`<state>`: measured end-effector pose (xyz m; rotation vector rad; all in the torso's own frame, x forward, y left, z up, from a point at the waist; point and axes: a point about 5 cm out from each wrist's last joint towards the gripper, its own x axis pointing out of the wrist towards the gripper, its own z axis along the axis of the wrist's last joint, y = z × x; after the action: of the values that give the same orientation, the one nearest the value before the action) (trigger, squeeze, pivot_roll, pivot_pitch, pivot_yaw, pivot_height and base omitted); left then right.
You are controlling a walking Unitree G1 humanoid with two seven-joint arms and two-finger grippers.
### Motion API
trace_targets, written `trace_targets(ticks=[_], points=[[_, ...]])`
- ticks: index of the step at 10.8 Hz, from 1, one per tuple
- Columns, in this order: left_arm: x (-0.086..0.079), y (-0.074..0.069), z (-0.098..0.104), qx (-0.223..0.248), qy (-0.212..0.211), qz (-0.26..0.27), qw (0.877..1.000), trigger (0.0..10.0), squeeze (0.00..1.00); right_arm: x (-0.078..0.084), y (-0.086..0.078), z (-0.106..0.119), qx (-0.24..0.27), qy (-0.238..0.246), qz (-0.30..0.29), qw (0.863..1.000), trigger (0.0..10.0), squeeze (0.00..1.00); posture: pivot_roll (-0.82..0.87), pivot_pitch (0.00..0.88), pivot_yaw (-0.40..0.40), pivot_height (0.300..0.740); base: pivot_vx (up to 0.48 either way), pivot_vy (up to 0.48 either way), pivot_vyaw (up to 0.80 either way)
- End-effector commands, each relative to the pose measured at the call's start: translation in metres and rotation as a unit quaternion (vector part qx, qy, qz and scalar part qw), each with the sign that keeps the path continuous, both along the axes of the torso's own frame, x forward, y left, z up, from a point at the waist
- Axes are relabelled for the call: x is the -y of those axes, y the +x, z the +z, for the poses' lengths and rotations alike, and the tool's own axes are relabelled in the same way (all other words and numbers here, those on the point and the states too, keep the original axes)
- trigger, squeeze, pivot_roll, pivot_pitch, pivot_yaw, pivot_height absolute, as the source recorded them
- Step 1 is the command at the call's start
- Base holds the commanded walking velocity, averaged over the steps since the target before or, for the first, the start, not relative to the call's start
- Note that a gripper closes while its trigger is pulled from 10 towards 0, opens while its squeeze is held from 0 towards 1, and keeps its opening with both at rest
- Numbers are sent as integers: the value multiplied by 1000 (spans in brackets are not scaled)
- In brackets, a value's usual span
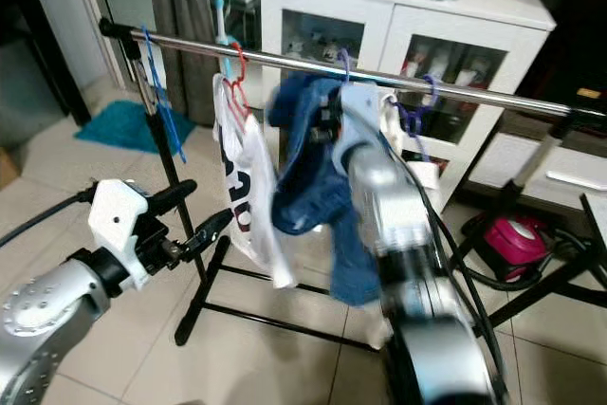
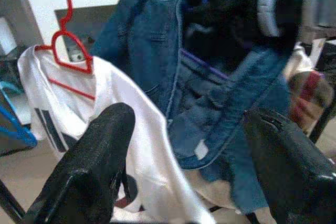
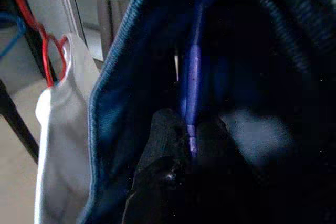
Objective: Hang hanger
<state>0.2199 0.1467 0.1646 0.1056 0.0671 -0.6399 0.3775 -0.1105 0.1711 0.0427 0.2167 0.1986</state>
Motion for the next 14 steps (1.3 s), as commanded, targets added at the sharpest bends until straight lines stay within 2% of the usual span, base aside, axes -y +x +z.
trace_targets(ticks=[1,3,4,6,7,9,11,14], points=[[0,-2,3,-1,-1,-13,1000,10000,0,0,9,10,18,11,-2,1000,10000,0,-44,0,-39,740,0,0,0],[2,-6,4,-8,-4,-32,999,10000,0,-7,22,13,5,8,13,1000,10000,0,-41,0,-39,740,0,0,0],[2,-8,6,-8,-6,-40,999,10000,0,-14,28,14,-5,-9,24,1000,10000,0,-31,1,-49,740,0,0,0],[3,-15,11,-9,-16,-59,998,10000,0,-14,32,14,-19,-6,9,1000,10000,0,-8,19,-59,740,0,0,0],[6,-23,16,-16,-29,-85,996,10000,0,-8,33,10,-34,10,-16,999,10000,0,4,26,-60,740,0,0,0],[7,-26,18,-24,-27,-97,995,10000,0,-4,32,-1,-62,14,-27,998,10000,0,16,35,-55,740,0,0,0],[3,-28,19,-31,-20,-96,995,10000,0,-5,29,-11,-82,-2,-14,997,10000,0,34,55,-42,740,0,0,0],[-4,-29,22,-34,-4,-80,996,10000,0,-9,24,-22,-93,-46,18,994,10000,0,52,81,-39,740,0,0,0]])
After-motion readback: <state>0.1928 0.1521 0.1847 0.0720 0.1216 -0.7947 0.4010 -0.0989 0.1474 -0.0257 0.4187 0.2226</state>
